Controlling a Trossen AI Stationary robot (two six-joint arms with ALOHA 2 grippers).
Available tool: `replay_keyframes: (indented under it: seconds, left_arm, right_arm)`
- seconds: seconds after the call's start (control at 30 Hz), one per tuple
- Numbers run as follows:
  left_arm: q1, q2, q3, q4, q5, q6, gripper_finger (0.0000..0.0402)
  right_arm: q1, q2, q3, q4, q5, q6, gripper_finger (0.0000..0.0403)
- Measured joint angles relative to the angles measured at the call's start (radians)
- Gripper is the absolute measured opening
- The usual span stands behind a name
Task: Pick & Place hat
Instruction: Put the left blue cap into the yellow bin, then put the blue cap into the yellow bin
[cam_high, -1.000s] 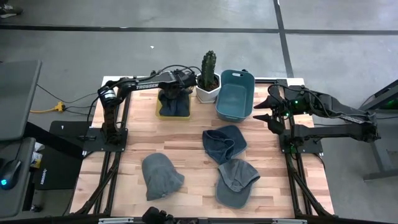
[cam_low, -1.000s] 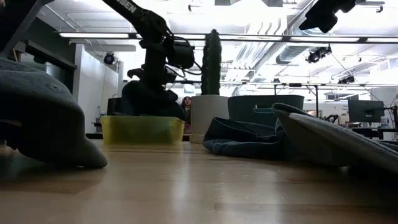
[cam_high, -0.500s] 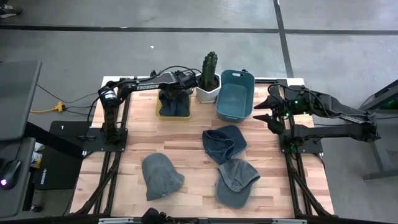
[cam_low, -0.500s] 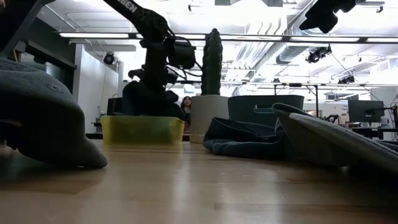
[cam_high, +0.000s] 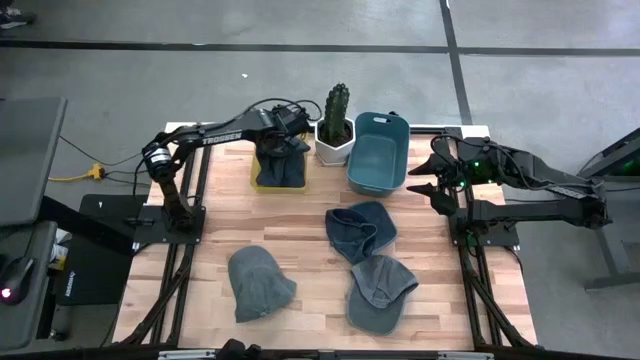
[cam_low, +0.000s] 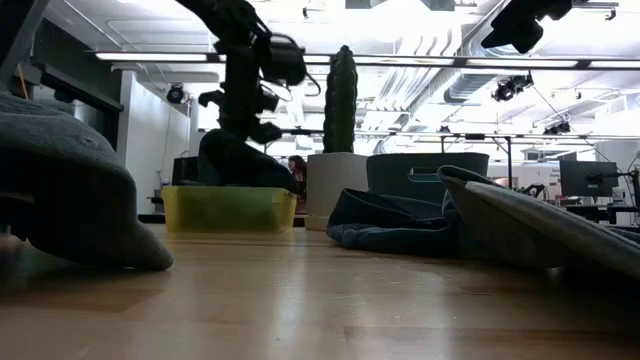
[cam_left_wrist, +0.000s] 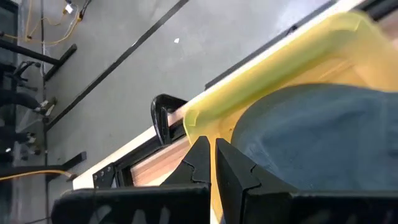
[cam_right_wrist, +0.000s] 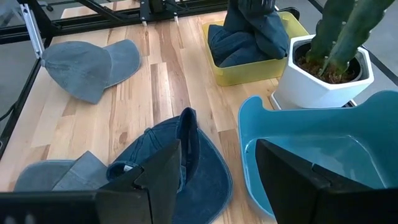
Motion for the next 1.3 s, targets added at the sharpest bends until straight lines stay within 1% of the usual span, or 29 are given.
replay_keyframes:
  seconds: [0.17, 0.37, 0.5, 0.6, 0.77, 0.9, 0.97, 1.17, 1.3]
  left_arm:
    - [-0.008, -0.064, 0.022, -0.005, 0.054, 0.003, 0.0000]
    - [-0.045, -0.188, 0.027, 0.039, 0.173, 0.051, 0.0000]
    - [-0.108, -0.265, 0.028, 0.077, 0.264, 0.072, 0.0000]
    - [-0.171, -0.306, 0.028, 0.075, 0.288, 0.019, 0.0000]
    - [-0.309, -0.325, 0.027, 0.073, 0.287, -0.073, 0.0000]
    - [-0.420, -0.326, 0.027, 0.071, 0.285, -0.148, 0.0000]
    - [-0.475, -0.325, 0.027, 0.071, 0.279, -0.186, 0.0000]
    - [-0.640, -0.265, 0.026, 0.068, 0.182, -0.309, 0.0000]
    - [-0.714, -0.226, 0.013, 0.086, 0.171, -0.352, 0.0000]
  right_arm:
    - [0.000, 0.000, 0.000, 0.013, -0.002, 0.001, 0.0202]
    - [0.000, 0.000, 0.000, 0.039, -0.003, -0.004, 0.0202]
    - [0.000, 0.000, 0.000, 0.038, -0.003, -0.015, 0.0202]
    - [0.000, 0.000, 0.000, 0.038, -0.003, -0.015, 0.0202]
    - [0.000, 0.000, 0.000, 0.038, -0.005, -0.012, 0.0202]
    - [0.000, 0.000, 0.000, 0.036, -0.029, 0.026, 0.0202]
    - [0.000, 0.000, 0.000, 0.026, -0.033, 0.084, 0.0202]
    - [0.000, 0.000, 0.000, -0.055, -0.034, 0.317, 0.0202]
    - [0.000, 0.000, 0.000, -0.098, -0.058, 0.400, 0.0202]
